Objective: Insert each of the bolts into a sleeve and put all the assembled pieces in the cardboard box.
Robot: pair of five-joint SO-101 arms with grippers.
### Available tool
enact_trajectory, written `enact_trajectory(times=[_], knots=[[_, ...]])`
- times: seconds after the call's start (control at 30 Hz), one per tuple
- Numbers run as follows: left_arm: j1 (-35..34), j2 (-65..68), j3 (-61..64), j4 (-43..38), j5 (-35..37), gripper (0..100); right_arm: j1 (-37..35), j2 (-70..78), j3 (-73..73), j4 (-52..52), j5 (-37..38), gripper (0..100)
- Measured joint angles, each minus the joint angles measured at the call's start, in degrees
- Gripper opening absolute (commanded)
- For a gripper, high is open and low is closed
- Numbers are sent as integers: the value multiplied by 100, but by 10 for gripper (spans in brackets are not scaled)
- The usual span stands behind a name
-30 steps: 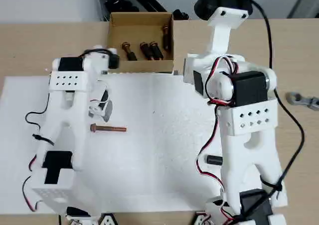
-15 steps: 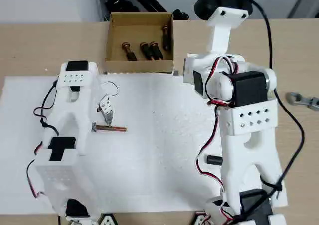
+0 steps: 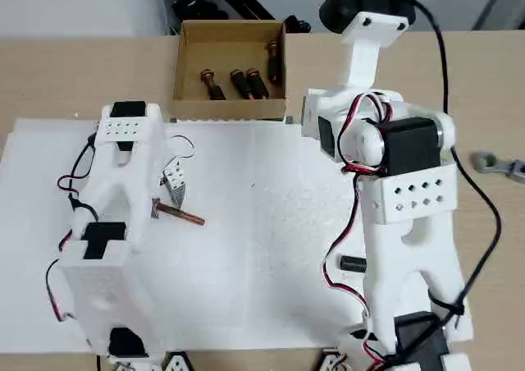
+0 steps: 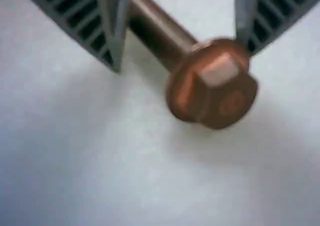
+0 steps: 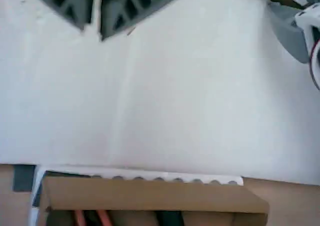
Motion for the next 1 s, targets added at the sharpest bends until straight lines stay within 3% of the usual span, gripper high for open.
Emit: enact_trajectory(times=[0.1,0.23,0.43,0.67,0.83,1.0], knots=[[0,-18,255,-308,0,122,0,0,0,0,0,8],[35,-132,818,-923,-9,8,0,0,0,0,0,8],[70,-149,967,-1292,-167,6,0,0,0,0,0,8],[53,-53,457,-765,-440,6,0,0,0,0,0,7],[-26,0,-677,62,-791,6,0,-18,0,53,0,4],[-18,0,-1626,167,-1046,6,0,-536,26,580,0,4]])
